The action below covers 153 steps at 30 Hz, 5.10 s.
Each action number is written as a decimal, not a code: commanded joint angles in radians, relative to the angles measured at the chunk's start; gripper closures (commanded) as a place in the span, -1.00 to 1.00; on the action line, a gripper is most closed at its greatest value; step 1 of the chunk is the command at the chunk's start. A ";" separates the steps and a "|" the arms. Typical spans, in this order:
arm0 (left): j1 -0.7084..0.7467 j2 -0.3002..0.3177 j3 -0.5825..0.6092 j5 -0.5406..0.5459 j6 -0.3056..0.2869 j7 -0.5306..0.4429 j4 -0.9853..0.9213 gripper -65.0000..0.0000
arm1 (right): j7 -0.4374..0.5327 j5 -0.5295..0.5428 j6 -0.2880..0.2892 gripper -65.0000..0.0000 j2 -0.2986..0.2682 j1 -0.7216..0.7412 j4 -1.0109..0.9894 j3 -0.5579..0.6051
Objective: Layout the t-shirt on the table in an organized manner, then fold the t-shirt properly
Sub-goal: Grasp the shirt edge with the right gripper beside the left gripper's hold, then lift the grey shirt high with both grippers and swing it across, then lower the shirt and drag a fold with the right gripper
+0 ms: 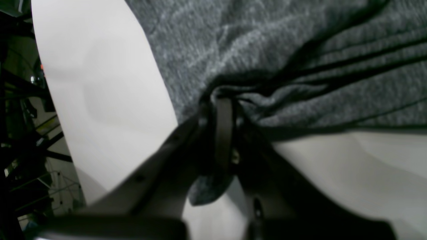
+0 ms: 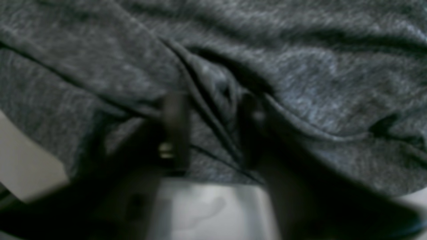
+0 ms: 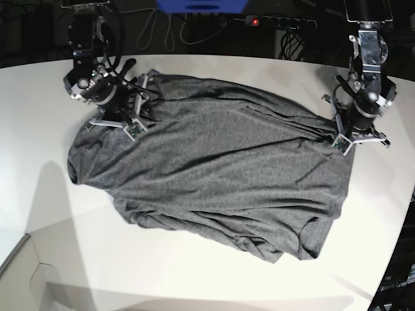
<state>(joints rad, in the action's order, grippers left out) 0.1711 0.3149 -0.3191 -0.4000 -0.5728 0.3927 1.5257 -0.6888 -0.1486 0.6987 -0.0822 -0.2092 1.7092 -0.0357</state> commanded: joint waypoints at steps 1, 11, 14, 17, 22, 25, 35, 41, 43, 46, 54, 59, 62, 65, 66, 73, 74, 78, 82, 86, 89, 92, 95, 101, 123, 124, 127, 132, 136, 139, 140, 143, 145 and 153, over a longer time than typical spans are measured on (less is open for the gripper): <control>-0.009 0.013 -0.005 0.002 0.010 -0.011 0.016 1.00 | 0.010 0.008 -0.001 0.68 -0.004 0.009 0.019 -0.010; -0.015 0.013 -0.013 0.002 0.010 -0.010 0.019 1.00 | 0.010 0.013 -0.001 1.00 0.002 -0.037 0.190 -0.186; -0.015 0.013 -0.013 0.002 0.010 -0.011 0.026 1.00 | 0.010 0.013 -0.001 1.00 0.002 -0.048 0.254 -0.220; -0.018 0.013 -0.013 0.002 0.010 -0.011 0.031 1.00 | 0.010 0.022 -0.001 1.00 0.002 -0.049 0.303 -0.229; -0.052 0.011 -0.015 0.002 0.010 -0.007 0.089 1.00 | 0.093 0.106 -0.001 1.00 -0.001 -0.039 0.322 -0.254; -0.107 0.011 -0.015 0.002 0.010 -0.005 0.124 1.00 | 0.176 0.139 -0.001 1.00 0.003 -0.005 0.322 -0.293; -0.411 0.011 0.021 0.002 0.010 -0.004 0.134 1.00 | 0.197 0.142 -0.001 1.00 -0.004 0.331 0.309 -0.301; -0.666 0.014 0.146 -0.006 0.012 -0.004 -0.029 1.00 | 0.128 0.140 -0.001 1.00 -0.037 0.657 0.114 -0.287; -0.766 0.014 0.188 -0.006 0.014 -0.004 -0.103 1.00 | 0.116 0.136 -0.001 1.00 -0.064 0.781 -0.010 -0.269; -0.927 0.013 0.255 -0.006 0.017 -0.004 -0.222 1.00 | 0.122 0.070 -0.001 1.00 -0.112 0.965 -0.206 -0.218; -1.300 -0.030 0.301 0.002 0.021 -0.015 -0.509 1.00 | 0.323 0.005 -0.001 1.00 -0.195 1.405 -0.708 -0.212; -1.384 -0.046 0.298 0.002 0.017 -0.013 -0.512 1.00 | 0.344 -0.007 -0.001 1.00 -0.204 1.515 -0.756 -0.214; -1.379 -0.043 0.298 0.002 0.014 -0.005 -0.442 1.00 | 0.341 -0.006 -0.001 1.00 -0.204 1.515 -0.708 -0.217; -1.275 -0.033 0.298 0.002 0.012 -0.002 -0.320 1.00 | 0.301 -0.003 -0.001 1.00 -0.205 1.430 -0.591 -0.226; -1.223 -0.023 0.298 0.000 0.012 -0.002 -0.258 1.00 | 0.277 -0.003 -0.001 1.00 -0.205 1.378 -0.532 -0.243; -0.838 0.008 0.258 0.000 0.012 0.007 0.072 1.00 | 0.183 0.016 -0.001 1.00 -0.138 0.945 -0.183 -0.304; -0.781 0.005 0.226 0.000 0.012 0.027 0.121 1.00 | 0.183 0.025 -0.001 1.00 -0.124 0.871 -0.134 -0.316; -0.618 -0.001 0.111 0.003 0.010 0.093 0.267 1.00 | 0.186 0.073 -0.001 1.00 -0.058 0.640 -0.025 -0.330; -0.445 -0.001 0.007 0.003 0.010 0.090 0.332 1.00 | 0.191 0.109 -0.001 1.00 -0.009 0.479 -0.010 -0.323; -0.319 -0.004 -0.096 0.005 0.010 0.088 0.356 1.00 | 0.186 0.103 -0.001 1.00 0.006 0.432 -0.047 -0.247; -0.247 -0.023 -0.217 0.049 0.010 0.088 0.382 1.00 | 0.183 0.102 -0.001 1.00 -0.020 0.423 -0.059 -0.155; -0.187 -0.018 -0.335 0.151 0.010 0.088 0.391 1.00 | 0.183 0.102 -0.001 1.00 -0.037 0.432 -0.084 -0.073; -0.141 -0.013 -0.424 0.210 0.010 0.091 0.390 1.00 | 0.183 0.102 -0.001 0.95 -0.037 0.477 -0.125 -0.026; -0.061 -0.012 -0.569 0.281 0.010 0.090 0.390 1.00 | 0.191 0.102 -0.001 0.39 -0.032 0.534 -0.219 0.064; 0.137 -0.199 -0.774 0.407 -0.122 0.097 0.431 1.00 | 0.522 0.102 -0.001 -0.08 0.226 0.824 -0.950 0.222; 0.144 -0.208 -0.774 0.407 -0.122 0.097 0.437 1.00 | 0.553 0.102 -0.018 -0.08 0.229 0.844 -1.018 0.222; 0.161 -0.216 -0.774 0.407 -0.122 0.093 0.444 1.00 | 0.671 0.103 -0.142 -0.09 0.233 0.891 -1.193 0.224; 0.167 -0.211 -0.774 0.407 -0.123 0.091 0.439 1.00 | 0.846 0.102 -0.235 -0.09 0.239 0.916 -1.352 0.227; 0.167 -0.211 -0.773 0.407 -0.123 0.091 0.441 1.00 | 0.858 0.102 -0.238 -0.09 0.239 0.916 -1.394 0.227; 0.166 -0.211 -0.773 0.407 -0.123 0.091 0.441 1.00 | 0.848 0.100 -0.239 -0.08 0.239 0.916 -1.417 0.227; 0.167 -0.211 -0.773 0.407 -0.123 0.091 0.441 1.00 | 0.831 0.100 -0.239 -0.08 0.239 0.916 -1.426 0.228; 0.167 -0.211 -0.773 0.407 -0.123 0.090 0.441 1.00 | 0.743 0.099 -0.239 -0.08 0.239 0.916 -1.429 0.231; 0.167 -0.211 -0.773 0.407 -0.123 0.090 0.441 1.00 | 0.700 0.088 -0.239 -0.08 0.238 0.914 -1.429 0.248; 0.167 -0.211 -0.773 0.411 -0.123 0.090 0.441 1.00 | 0.647 -0.088 -0.239 0.00 0.186 0.865 -1.428 0.336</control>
<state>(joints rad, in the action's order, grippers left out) 0.3374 0.0860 -1.0885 -0.0021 -0.7036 0.5125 1.9503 0.0891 -0.1913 0.4549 0.1184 0.6670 0.2974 0.2993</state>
